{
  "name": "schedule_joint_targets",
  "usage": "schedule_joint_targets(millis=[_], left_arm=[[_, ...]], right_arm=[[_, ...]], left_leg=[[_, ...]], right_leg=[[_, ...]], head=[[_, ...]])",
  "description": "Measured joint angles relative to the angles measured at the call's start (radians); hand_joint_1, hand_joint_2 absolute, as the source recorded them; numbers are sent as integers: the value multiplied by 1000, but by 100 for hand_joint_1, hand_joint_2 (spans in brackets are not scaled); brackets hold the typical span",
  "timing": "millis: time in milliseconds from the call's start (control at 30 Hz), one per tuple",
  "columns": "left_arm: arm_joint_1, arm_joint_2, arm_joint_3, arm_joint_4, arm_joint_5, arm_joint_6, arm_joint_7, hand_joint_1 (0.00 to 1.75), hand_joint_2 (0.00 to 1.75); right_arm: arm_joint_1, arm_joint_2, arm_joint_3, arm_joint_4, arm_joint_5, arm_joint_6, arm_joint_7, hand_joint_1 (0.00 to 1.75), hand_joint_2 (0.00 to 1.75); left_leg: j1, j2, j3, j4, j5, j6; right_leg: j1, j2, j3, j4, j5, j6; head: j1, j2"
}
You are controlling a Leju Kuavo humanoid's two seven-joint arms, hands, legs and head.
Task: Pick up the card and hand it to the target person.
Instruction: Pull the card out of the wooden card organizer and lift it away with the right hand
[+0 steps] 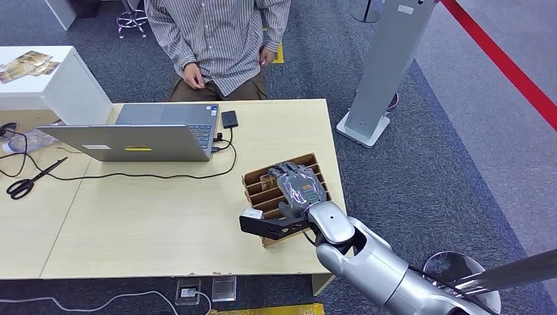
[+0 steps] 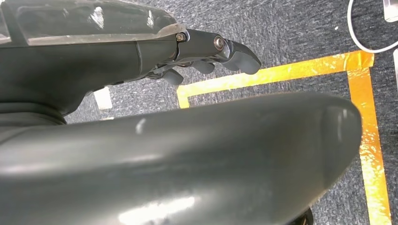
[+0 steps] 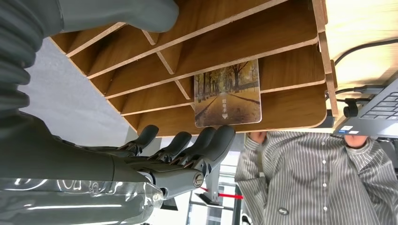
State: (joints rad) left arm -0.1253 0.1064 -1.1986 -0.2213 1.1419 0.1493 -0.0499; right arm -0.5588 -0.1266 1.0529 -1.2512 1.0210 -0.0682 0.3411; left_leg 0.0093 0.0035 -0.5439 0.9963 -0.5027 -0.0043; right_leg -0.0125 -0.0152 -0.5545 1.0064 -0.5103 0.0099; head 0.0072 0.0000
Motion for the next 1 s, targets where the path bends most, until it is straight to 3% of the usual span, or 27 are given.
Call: schedule_joint_targets(millis=[333,500,633,767,867,1000], left_arm=[[-1,0,0,0,7,0,-6,0,0],[0,0,0,0,8,0,-10,0,0],[-1,0,0,0,8,0,-10,0,0],[-1,0,0,0,8,0,-10,0,0],[0,0,0,0,8,0,-10,0,0],[-1,0,0,0,9,0,-11,0,0]], right_arm=[[0,0,0,1,-6,-8,11,48,175],[0,0,0,4,-5,-8,7,58,175],[0,0,-1,6,-6,-12,1,72,175],[-2,1,-1,6,-7,-17,-1,121,175],[-1,2,-1,10,-7,-18,-2,105,175],[-3,6,-2,14,-5,-21,-5,103,175]], left_leg=[[0,0,0,0,0,0],[0,0,0,0,0,0],[0,0,0,0,0,0],[0,0,0,0,0,0],[0,0,0,0,0,0],[0,0,0,0,0,0]], right_leg=[[0,0,0,0,0,0],[0,0,0,0,0,0],[0,0,0,0,0,0],[0,0,0,0,0,0],[0,0,0,0,0,0],[0,0,0,0,0,0]], head=[[0,0],[0,0],[0,0],[-1,0],[0,0],[0,0]])
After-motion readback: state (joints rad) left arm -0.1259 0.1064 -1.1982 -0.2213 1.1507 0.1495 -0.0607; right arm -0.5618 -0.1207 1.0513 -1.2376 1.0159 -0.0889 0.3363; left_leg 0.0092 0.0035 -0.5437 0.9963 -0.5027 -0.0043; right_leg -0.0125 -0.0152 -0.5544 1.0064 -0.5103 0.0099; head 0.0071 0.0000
